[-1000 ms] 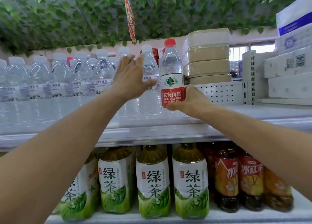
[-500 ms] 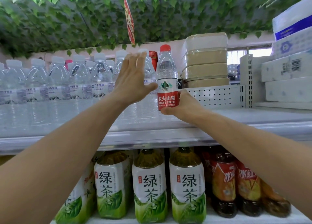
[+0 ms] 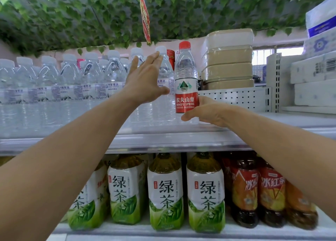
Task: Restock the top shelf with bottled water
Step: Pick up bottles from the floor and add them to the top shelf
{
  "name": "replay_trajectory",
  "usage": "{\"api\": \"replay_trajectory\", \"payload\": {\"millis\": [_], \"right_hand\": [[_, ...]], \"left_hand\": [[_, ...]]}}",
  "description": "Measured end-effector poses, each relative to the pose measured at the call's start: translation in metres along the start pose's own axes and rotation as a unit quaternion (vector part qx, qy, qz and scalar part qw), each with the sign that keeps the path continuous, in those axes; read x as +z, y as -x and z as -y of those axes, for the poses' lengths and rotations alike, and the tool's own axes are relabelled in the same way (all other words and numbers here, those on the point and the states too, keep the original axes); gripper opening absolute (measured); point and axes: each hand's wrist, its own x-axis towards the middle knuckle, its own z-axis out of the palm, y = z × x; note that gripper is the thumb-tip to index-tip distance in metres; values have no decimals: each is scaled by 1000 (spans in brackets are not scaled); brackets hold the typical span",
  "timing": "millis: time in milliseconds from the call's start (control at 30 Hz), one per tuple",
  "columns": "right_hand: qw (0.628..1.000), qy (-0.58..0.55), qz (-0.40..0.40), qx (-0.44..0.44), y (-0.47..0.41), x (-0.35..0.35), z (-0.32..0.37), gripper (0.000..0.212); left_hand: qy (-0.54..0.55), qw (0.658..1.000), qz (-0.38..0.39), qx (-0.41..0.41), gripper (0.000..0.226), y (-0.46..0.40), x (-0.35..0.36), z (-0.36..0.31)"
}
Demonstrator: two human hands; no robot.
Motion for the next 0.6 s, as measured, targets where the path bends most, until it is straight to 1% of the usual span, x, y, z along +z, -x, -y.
{"api": "replay_trajectory", "payload": {"millis": [67,100,167,200,233,300,333,433,467,500,567,600], "right_hand": [[999,0,-29,-13,0,3,0,36],[998,-4,-50,-22,-1,4,0,39],[995,1,-96,-33,-4,8,-2,61],[993,10,-111,-33,-3,9,-2,68],[993,17,-116,-35,-1,10,0,64],[992,32,-115,-42,6,12,3,46],[991,40,-116,-46,10,12,6,40],[988,75,-124,-53,22,16,13,34],[983,100,-143,-63,25,18,14,33],[971,133,-181,-77,28,19,14,35],[932,191,-282,-123,40,24,13,46],[912,212,-318,-148,50,29,12,49]], "left_hand": [[2,1000,-4,0,100,3,1,0],[3,1000,-6,2,99,5,2,0],[10,1000,-6,5,98,12,3,1],[14,1000,-4,5,98,17,5,2],[15,1000,-2,6,97,22,6,3],[13,1000,6,12,96,31,7,4],[12,1000,11,14,96,35,7,4],[20,999,24,20,95,45,3,3],[31,999,26,18,94,49,0,3],[46,998,25,17,91,55,-3,2],[78,997,14,13,82,73,-12,-2],[87,996,5,9,74,86,-15,-4]]}}
